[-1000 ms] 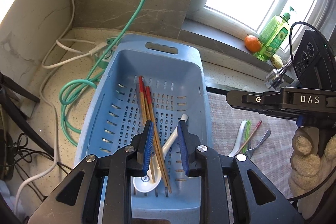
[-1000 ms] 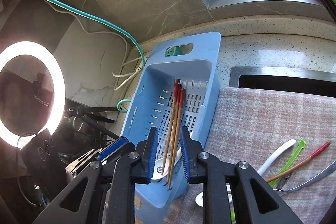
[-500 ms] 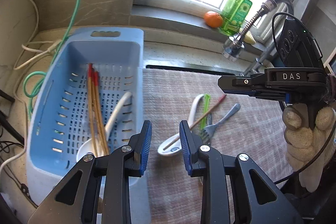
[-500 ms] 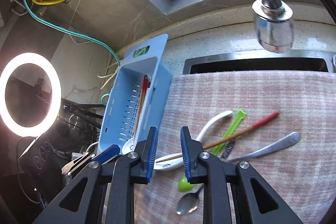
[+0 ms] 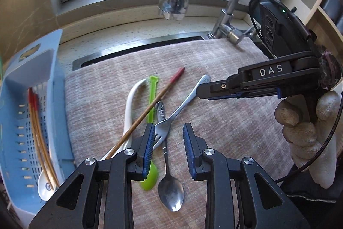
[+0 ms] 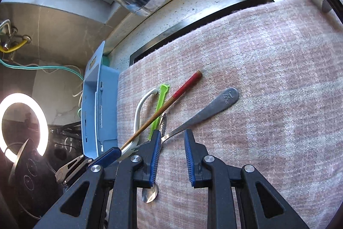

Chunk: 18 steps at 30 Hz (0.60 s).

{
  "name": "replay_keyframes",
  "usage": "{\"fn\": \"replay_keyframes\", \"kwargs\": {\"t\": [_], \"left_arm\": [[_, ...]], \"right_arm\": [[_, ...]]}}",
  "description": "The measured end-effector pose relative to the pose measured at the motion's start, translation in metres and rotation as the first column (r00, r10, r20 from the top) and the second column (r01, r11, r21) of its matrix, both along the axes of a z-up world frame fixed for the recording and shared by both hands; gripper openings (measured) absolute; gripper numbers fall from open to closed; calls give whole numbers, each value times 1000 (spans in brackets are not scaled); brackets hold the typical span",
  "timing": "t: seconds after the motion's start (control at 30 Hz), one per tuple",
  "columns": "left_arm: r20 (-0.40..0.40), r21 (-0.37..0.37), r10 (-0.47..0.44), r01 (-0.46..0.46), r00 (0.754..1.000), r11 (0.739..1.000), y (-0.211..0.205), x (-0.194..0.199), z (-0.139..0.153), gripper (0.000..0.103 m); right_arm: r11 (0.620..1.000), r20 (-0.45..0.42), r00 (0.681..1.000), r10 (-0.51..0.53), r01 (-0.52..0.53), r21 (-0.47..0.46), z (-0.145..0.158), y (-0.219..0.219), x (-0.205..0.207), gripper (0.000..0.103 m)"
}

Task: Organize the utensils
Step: 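Move both tools back over the utensils on the towel, then lower the right tool onto the steel fork handle and close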

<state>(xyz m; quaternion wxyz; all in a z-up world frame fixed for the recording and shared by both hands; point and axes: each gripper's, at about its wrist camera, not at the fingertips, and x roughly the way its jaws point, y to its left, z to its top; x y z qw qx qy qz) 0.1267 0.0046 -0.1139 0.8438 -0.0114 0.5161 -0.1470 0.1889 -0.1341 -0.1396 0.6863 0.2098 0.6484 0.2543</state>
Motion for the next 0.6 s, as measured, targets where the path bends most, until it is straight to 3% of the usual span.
{"fn": "replay_keyframes", "kwargs": {"t": [0.27, 0.6], "left_arm": [[-75, 57, -105, 109, 992, 992, -25, 26, -24, 25], [-120, 107, -174, 187, 977, 976, -43, 44, -38, 25]], "right_arm": [[997, -78, 995, -61, 65, 44, -24, -10, 4, 20], [993, -107, 989, -101, 107, 58, -34, -20, 12, 20]]}}
